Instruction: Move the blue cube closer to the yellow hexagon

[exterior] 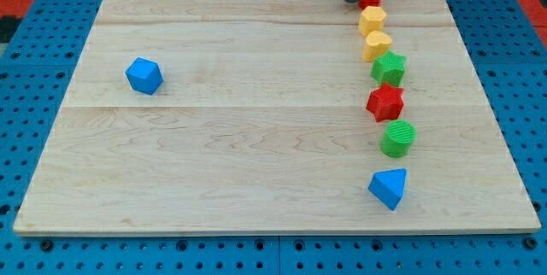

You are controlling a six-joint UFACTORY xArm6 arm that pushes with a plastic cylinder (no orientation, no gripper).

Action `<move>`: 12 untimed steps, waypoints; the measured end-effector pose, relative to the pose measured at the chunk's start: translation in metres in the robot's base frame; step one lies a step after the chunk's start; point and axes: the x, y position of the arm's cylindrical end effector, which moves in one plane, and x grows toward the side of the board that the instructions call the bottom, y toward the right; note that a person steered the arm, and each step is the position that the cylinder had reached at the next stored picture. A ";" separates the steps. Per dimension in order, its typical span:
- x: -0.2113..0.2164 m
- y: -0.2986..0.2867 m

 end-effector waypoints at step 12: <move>0.190 -0.322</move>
